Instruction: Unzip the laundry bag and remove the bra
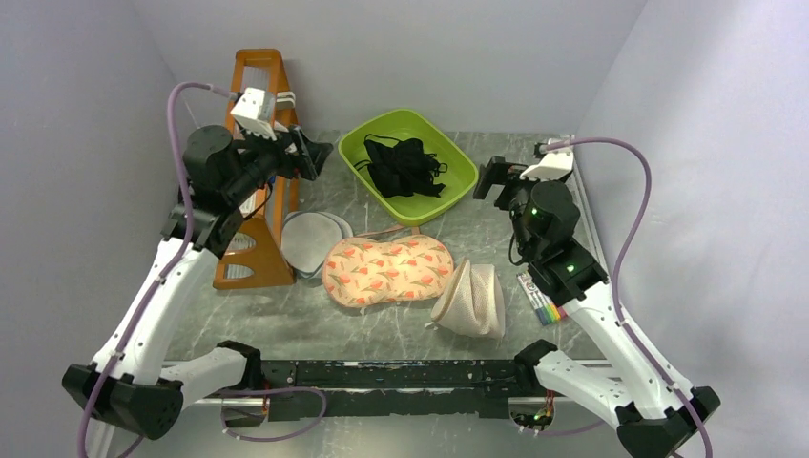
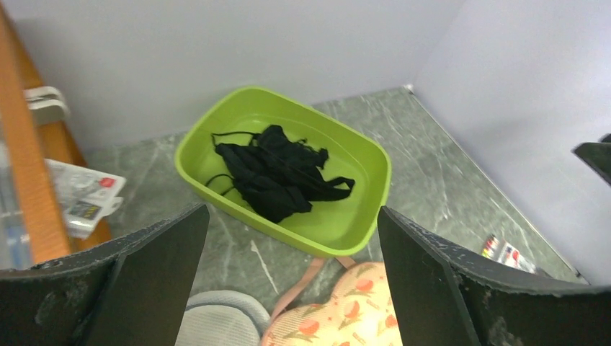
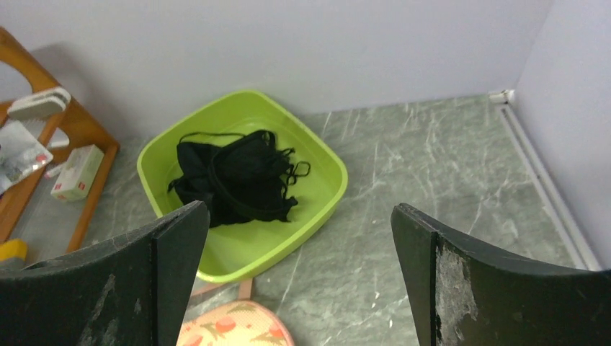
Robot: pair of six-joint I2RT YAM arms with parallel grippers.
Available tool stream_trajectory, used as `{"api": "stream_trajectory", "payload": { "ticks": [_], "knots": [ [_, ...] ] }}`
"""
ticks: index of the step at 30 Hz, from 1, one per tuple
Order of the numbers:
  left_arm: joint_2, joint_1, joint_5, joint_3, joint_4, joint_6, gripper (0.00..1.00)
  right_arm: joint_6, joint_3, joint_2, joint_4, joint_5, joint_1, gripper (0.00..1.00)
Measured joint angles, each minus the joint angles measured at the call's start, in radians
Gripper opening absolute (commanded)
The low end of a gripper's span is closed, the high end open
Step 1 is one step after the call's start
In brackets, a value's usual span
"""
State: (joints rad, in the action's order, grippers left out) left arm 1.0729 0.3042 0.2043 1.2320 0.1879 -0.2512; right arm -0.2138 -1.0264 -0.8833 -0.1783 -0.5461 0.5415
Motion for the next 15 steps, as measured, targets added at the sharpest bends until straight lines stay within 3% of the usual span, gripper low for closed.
{"api": "stream_trajectory", "payload": {
  "ticks": [9, 15],
  "knots": [
    [0.158, 0.167, 0.041, 0.078, 0.065, 0.036, 0.98, -0.057, 0.092, -0.052, 0.052, 0.111, 0.006, 1.00],
    [0.271, 0.303, -0.058, 0.146, 0.172, 0.099, 0.93, -0.088, 0.122, -0.136, 0.087, 0.273, 0.011, 1.00]
  ]
}}
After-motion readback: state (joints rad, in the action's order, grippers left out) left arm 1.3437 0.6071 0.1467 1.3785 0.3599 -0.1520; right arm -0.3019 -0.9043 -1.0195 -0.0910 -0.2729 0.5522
